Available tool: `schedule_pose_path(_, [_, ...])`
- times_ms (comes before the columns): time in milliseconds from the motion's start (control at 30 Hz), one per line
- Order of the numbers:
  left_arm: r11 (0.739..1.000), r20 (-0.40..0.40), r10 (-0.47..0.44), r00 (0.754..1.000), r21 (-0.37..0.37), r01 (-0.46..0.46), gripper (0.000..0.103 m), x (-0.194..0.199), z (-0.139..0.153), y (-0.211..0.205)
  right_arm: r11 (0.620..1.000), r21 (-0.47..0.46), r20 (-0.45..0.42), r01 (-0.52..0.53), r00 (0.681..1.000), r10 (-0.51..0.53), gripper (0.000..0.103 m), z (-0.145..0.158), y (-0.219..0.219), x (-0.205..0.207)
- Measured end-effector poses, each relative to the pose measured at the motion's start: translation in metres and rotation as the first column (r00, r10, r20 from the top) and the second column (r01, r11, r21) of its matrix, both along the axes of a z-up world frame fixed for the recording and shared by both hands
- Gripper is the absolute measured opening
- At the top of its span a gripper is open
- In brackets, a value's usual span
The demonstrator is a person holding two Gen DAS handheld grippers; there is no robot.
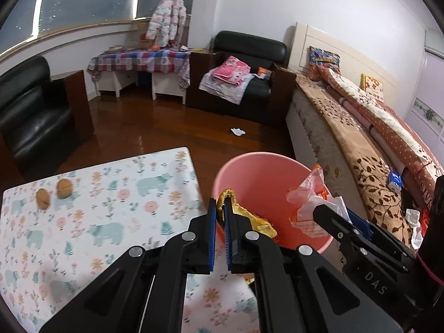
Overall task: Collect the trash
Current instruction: 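Carry the orange peel and bag over the pink bucket and open both grippers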
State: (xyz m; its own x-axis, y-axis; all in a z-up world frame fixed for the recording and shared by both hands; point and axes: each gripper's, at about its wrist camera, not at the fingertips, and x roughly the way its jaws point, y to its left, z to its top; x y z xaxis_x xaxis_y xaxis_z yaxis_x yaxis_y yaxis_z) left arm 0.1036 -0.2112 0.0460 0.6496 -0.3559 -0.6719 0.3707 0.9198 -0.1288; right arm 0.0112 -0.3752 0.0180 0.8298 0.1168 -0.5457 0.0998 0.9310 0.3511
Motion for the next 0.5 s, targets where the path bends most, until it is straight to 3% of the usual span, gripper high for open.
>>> schedule_pose_path(500, [0.998,-0.060,-0.040,0.997,0.043,0.043,0.005,0.028,-0.030,-0.040,1.000,0.011,-0.068,0.025,0.997,-0.024,0.033,-0.025,-0.021,0.022])
